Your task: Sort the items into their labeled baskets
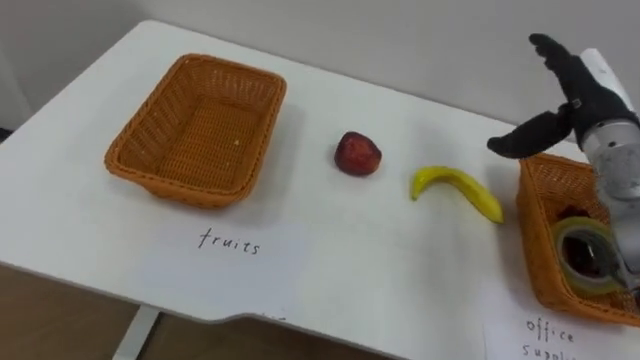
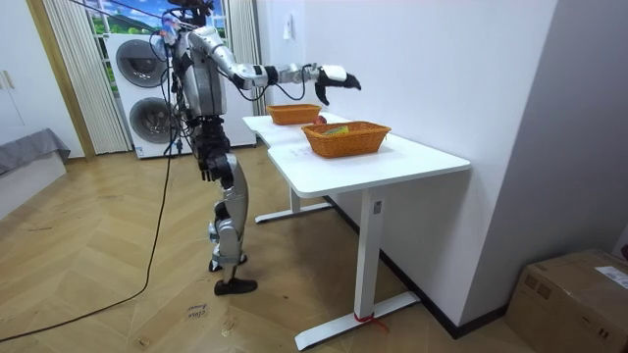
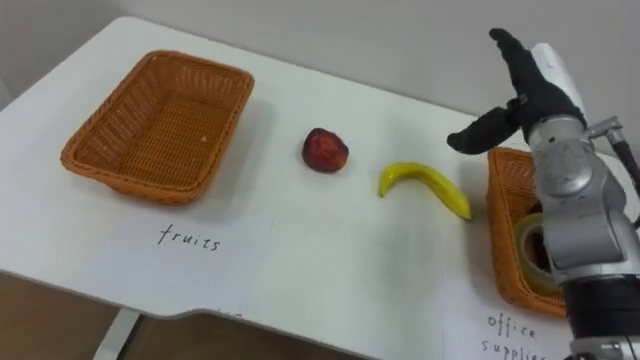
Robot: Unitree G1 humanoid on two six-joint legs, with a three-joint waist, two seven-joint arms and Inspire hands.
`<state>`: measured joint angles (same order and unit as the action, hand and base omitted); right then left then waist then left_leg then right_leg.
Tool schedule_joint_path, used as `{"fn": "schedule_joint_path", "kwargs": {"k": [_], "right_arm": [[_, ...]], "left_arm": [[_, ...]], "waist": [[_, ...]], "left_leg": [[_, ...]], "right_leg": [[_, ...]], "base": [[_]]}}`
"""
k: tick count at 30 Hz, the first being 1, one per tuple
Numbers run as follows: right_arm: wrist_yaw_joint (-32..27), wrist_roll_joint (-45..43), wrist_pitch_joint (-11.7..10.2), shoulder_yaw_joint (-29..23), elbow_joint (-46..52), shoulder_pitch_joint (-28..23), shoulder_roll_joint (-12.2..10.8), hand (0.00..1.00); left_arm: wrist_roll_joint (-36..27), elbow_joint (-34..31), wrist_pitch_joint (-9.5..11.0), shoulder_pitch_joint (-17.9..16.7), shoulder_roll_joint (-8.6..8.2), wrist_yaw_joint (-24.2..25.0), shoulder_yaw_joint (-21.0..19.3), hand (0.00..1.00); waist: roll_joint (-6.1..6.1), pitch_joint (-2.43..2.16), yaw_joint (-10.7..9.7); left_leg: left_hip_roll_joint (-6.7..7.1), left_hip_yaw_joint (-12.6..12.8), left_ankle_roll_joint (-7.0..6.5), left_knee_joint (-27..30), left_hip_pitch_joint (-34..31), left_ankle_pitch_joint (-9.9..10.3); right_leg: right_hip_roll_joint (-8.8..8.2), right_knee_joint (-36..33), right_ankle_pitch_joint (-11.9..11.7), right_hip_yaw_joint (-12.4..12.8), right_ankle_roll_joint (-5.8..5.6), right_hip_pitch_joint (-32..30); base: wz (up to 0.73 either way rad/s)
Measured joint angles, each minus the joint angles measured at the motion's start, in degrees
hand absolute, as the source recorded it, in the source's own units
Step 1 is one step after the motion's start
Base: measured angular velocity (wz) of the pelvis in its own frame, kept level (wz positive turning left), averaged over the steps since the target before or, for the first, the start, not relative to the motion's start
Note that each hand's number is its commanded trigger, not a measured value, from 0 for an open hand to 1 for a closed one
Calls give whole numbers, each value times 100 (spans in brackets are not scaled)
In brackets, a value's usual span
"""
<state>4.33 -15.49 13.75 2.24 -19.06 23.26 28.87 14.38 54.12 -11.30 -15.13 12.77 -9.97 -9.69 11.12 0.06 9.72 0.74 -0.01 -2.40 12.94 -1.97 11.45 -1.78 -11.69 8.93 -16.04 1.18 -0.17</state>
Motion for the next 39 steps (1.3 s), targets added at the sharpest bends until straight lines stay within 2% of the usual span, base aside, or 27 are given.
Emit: {"fn": "schedule_joint_path", "kwargs": {"k": [2,5,7,9,16,20,23,30,39], "right_arm": [[4,29,-5,205,-175,91,6,0],[16,-39,-17,478,-695,421,7,0],[16,-53,-17,657,-999,690,8,0],[15,-56,-18,751,-1100,765,17,0],[6,-60,-60,870,-1255,783,18,0],[0,-109,-170,1144,-1518,827,32,0],[7,-129,-172,1274,-1718,860,32,0],[2,-318,-208,1287,-1912,1004,81,0],[34,-494,-243,1287,-1915,1029,89,0]], "left_arm": [[-15,-27,7,61,61,15,72,0],[-14,-28,11,232,78,14,97,0],[-27,-21,23,368,134,6,218,0],[-29,-14,28,462,159,-24,322,0],[-45,-7,93,618,191,-72,434,0],[-134,93,143,673,198,-86,484,0],[-134,99,147,674,198,-85,555,0],[-134,160,179,718,201,-83,663,0],[-134,247,182,823,206,-81,662,0]], "waist": [[37,-4,23],[60,13,60],[88,43,88],[106,52,122],[98,78,174],[90,84,181],[77,94,189],[47,114,188],[56,108,192]], "left_leg": [[1,-34,10,5,-144,-31],[4,-58,19,4,-263,-57],[-5,-59,25,34,-385,-61],[-5,-59,25,69,-478,-61],[1,-71,20,77,-658,-64],[0,-66,20,80,-741,-65],[1,-62,20,75,-767,-65],[-1,-49,21,75,-840,-69],[-2,-32,20,72,-851,-70]], "right_leg": [[-11,3,-16,-107,19,-102],[-14,-1,-20,-132,24,-215],[-7,4,-31,-127,43,-323],[-4,5,-37,-129,48,-406],[-7,5,-50,-131,39,-606],[-12,8,-50,-158,39,-698],[-13,7,-50,-159,39,-727],[-10,8,-52,-153,42,-804],[-8,0,-52,-133,42,-826]], "base": [[15],[6],[0],[0],[0],[0],[0],[0],[0]]}}
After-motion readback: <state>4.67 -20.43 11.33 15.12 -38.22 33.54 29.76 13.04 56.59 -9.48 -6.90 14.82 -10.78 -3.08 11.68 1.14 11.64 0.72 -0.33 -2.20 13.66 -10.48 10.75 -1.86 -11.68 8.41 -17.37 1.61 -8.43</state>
